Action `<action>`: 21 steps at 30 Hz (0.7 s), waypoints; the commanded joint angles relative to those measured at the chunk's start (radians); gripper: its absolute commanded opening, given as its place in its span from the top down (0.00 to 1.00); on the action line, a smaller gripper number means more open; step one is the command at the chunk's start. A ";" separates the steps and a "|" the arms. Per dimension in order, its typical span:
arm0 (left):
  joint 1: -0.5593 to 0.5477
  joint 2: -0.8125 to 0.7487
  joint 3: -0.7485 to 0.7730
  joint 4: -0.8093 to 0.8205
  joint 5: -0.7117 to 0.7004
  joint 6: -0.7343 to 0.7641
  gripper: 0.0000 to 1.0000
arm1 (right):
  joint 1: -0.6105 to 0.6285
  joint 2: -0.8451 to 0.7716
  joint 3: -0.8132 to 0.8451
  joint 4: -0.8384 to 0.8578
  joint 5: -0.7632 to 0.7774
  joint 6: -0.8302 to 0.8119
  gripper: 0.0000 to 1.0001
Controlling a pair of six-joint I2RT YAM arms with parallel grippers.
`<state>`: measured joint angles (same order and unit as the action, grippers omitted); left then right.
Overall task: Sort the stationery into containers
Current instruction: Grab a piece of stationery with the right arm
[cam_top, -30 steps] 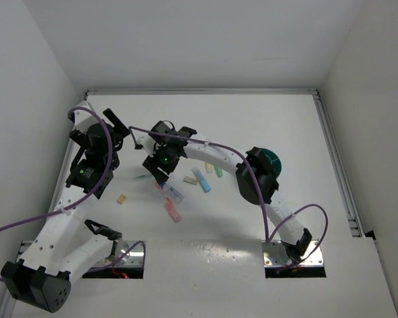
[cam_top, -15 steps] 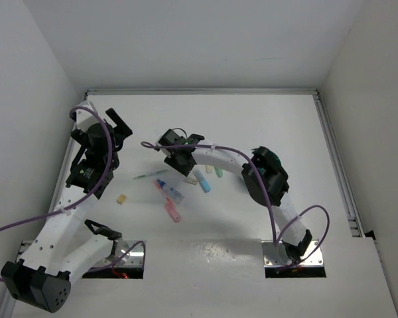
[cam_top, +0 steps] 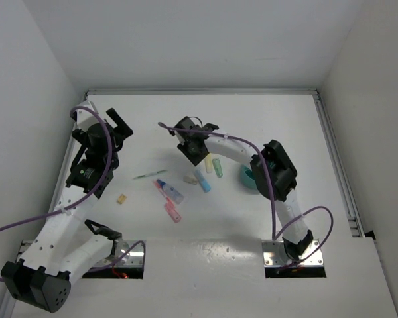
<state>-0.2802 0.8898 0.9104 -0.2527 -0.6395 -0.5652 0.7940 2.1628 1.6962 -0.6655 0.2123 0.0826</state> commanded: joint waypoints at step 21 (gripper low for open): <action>0.001 0.011 0.001 0.038 0.024 0.016 0.06 | -0.073 0.037 0.000 -0.032 -0.309 0.051 0.51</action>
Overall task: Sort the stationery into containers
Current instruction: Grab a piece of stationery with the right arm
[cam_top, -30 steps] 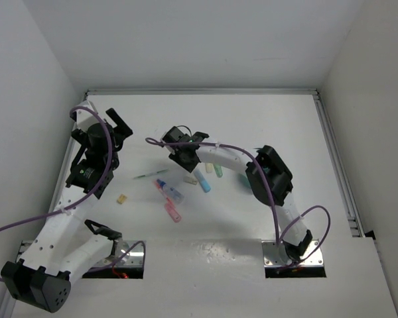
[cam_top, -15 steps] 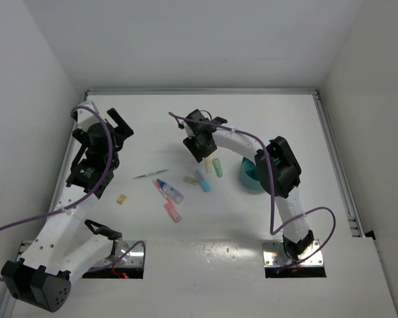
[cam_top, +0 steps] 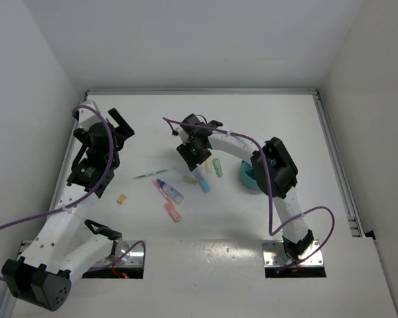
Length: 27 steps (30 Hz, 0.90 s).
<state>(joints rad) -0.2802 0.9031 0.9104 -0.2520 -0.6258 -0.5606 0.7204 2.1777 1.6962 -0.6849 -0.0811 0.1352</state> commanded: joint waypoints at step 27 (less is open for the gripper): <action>0.001 0.006 0.001 0.046 0.020 0.011 0.06 | -0.009 0.013 0.009 -0.013 -0.017 -0.064 1.00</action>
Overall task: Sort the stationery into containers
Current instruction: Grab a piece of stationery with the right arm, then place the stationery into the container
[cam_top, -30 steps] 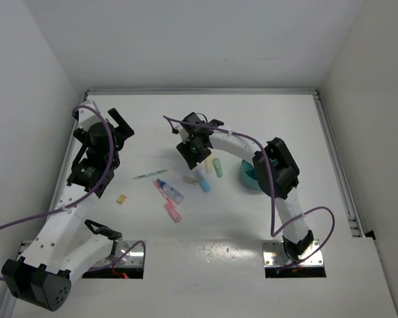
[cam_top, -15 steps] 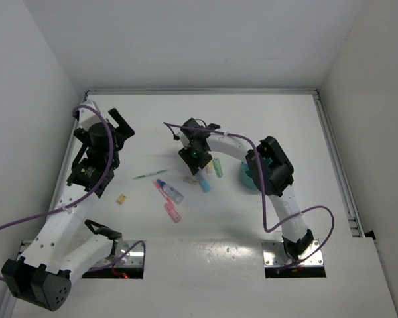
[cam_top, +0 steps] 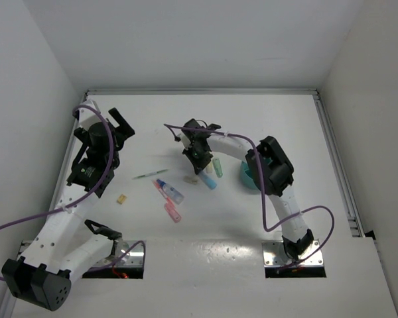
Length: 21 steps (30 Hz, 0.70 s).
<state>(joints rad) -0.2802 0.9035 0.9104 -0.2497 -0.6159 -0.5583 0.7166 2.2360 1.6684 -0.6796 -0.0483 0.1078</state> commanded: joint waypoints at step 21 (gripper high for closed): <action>0.001 0.080 0.021 0.064 0.237 0.041 0.10 | -0.111 -1.059 -0.775 0.860 0.685 -0.116 1.00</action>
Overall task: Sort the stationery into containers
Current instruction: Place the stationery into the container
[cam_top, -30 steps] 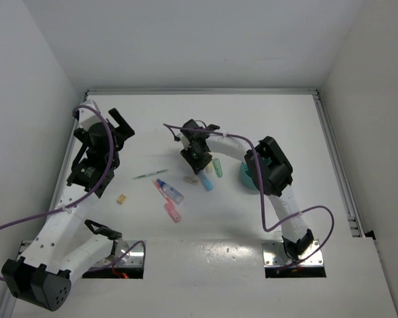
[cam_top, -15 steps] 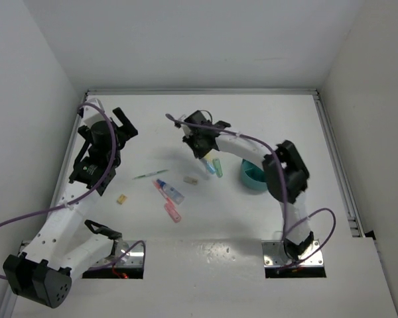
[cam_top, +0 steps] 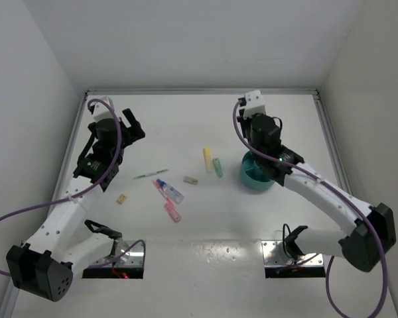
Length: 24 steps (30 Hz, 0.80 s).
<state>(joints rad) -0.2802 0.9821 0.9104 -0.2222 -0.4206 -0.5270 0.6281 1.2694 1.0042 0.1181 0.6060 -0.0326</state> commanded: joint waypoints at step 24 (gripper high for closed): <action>0.001 0.086 0.021 0.055 0.174 0.019 0.11 | -0.122 -0.251 -0.519 0.279 -0.298 -0.161 1.00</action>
<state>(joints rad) -0.2802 1.0657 0.9104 -0.2085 -0.2604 -0.5190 0.5110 1.0084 0.5159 0.2623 0.3119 -0.1360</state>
